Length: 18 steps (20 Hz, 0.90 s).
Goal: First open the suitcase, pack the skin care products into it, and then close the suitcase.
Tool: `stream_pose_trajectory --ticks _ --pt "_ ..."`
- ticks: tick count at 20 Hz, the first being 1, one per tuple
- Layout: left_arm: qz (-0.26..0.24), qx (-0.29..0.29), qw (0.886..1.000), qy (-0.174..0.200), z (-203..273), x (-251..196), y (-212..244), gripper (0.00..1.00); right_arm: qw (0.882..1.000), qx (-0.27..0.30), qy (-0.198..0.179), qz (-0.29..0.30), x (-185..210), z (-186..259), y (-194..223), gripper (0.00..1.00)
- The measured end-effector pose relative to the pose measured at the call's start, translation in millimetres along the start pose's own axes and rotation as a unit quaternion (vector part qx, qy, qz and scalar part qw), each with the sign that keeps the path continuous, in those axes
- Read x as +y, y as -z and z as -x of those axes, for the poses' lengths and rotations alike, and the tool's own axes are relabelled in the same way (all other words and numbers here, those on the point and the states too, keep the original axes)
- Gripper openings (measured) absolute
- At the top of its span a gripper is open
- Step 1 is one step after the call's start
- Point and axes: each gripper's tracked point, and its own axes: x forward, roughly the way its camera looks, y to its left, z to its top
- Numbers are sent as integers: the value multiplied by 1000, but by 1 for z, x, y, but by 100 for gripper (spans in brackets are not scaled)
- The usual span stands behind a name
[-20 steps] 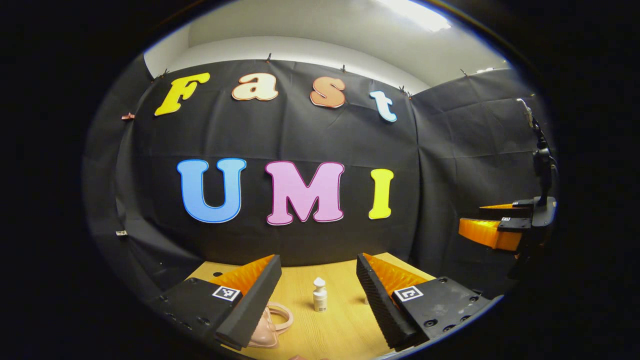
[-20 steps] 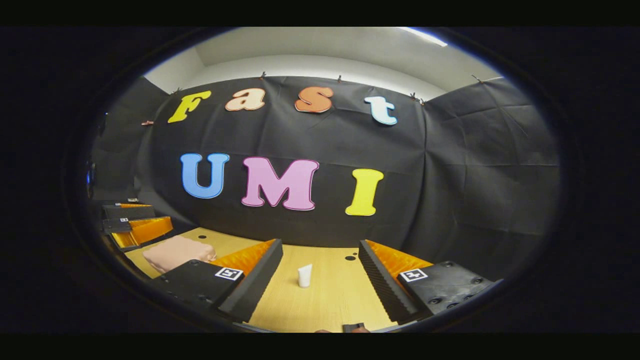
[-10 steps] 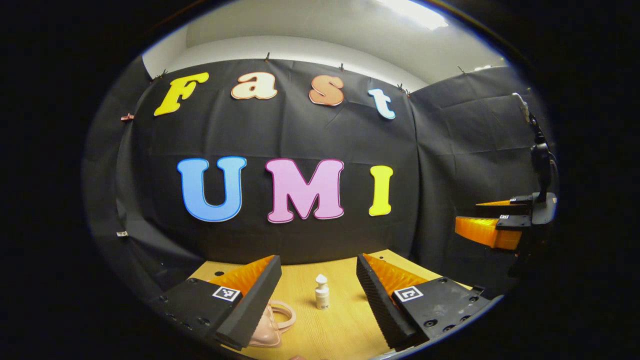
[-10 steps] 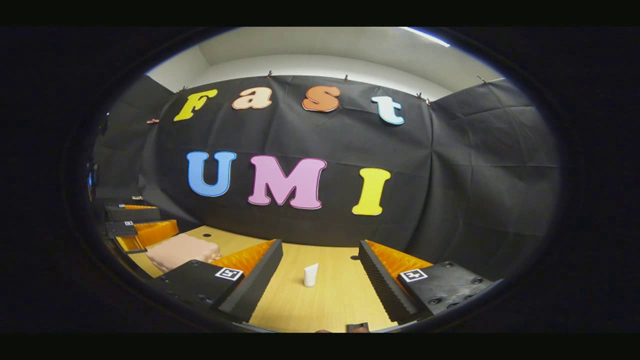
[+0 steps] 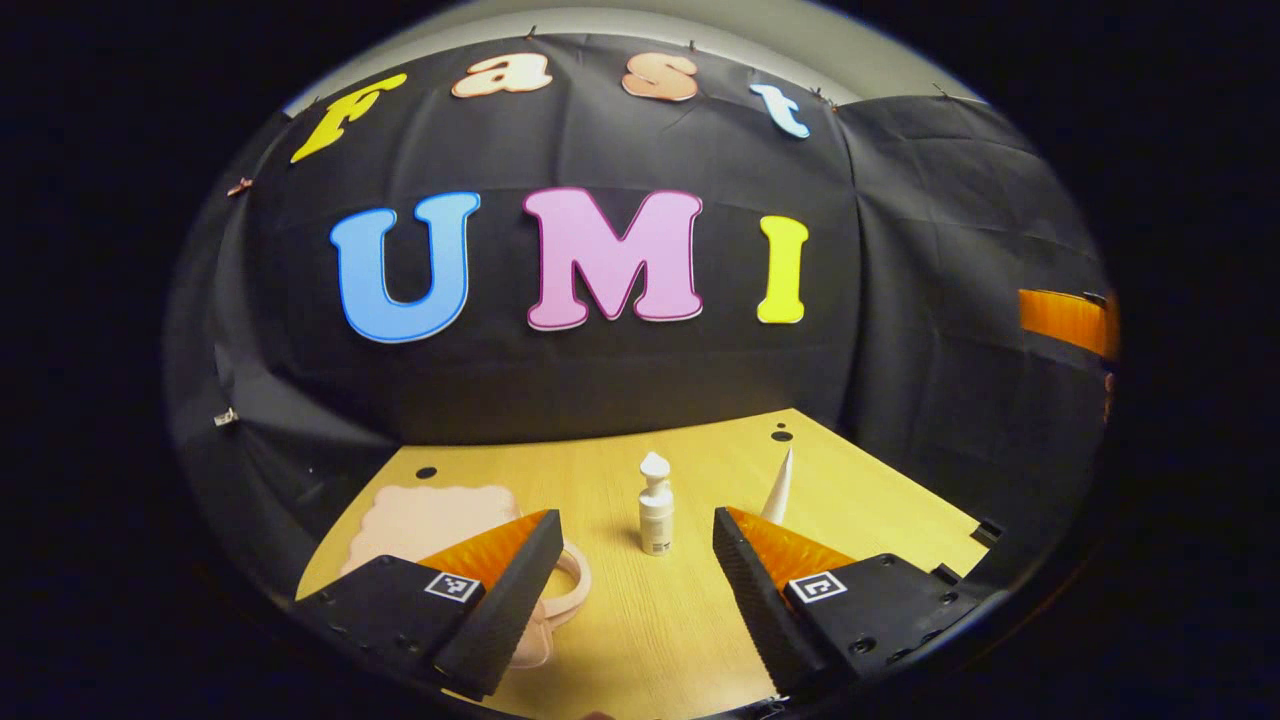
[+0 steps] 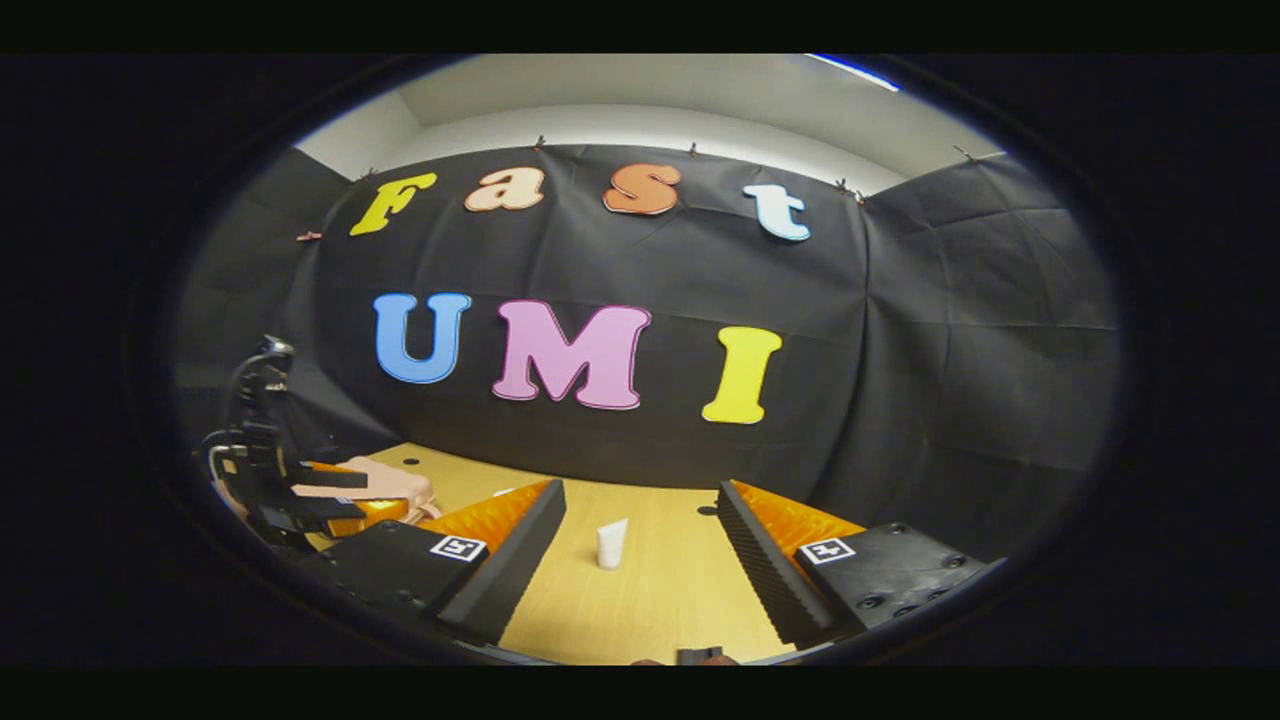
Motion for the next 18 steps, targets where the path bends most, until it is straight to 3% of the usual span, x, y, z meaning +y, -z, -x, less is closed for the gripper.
stream_pose_trajectory --ticks 4,11,14,18 --pt "1 68 996 -66 -47 20 30 96 999 13 -46 13 -11 -22 18 98" --pt "19 177 978 -112 -112 35 99 98 991 49 -126 12 -16 -81 58 97" --pt "9 200 971 -132 -136 50 115 98 988 73 -136 19 -26 -94 71 98" --pt "-3 248 957 -151 -150 67 139 97 989 86 -116 21 -33 -105 75 98"
